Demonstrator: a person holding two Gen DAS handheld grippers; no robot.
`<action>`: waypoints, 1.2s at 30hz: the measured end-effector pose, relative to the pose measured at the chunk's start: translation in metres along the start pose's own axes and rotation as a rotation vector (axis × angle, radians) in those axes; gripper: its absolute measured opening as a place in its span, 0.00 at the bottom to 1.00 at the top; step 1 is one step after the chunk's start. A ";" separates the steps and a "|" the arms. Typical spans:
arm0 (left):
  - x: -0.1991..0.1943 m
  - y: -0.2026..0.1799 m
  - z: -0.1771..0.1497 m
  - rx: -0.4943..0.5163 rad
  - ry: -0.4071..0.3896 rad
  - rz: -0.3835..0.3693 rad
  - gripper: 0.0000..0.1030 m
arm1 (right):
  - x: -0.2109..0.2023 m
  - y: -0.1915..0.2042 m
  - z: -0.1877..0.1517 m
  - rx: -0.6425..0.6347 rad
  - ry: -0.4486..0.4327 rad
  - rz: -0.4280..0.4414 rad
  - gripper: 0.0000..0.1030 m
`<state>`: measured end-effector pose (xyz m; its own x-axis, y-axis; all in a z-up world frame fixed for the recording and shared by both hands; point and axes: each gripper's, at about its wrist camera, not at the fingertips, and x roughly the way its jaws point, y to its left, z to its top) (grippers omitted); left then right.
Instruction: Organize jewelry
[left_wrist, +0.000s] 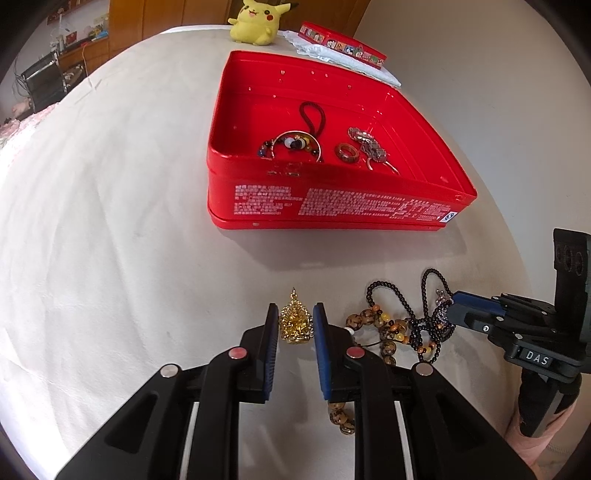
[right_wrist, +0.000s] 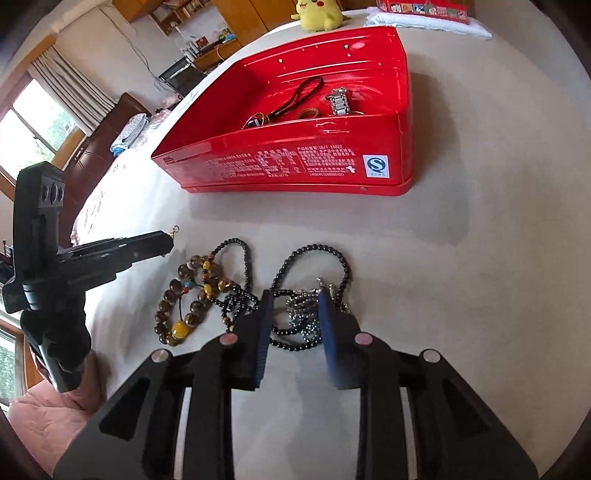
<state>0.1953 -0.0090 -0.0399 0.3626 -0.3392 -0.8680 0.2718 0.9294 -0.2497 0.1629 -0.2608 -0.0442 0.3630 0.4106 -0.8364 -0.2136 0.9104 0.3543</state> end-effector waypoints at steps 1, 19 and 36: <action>0.000 0.000 0.000 0.000 0.000 0.000 0.18 | 0.000 0.000 0.000 -0.005 0.003 0.000 0.24; 0.001 0.001 0.001 0.004 0.001 -0.003 0.18 | -0.052 0.007 0.003 -0.032 -0.196 0.208 0.08; 0.000 0.002 0.000 0.012 0.003 -0.011 0.18 | -0.030 0.030 0.000 -0.106 -0.054 0.249 0.18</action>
<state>0.1961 -0.0076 -0.0401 0.3565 -0.3494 -0.8665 0.2864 0.9237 -0.2546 0.1451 -0.2454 -0.0085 0.3342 0.6260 -0.7046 -0.3950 0.7718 0.4983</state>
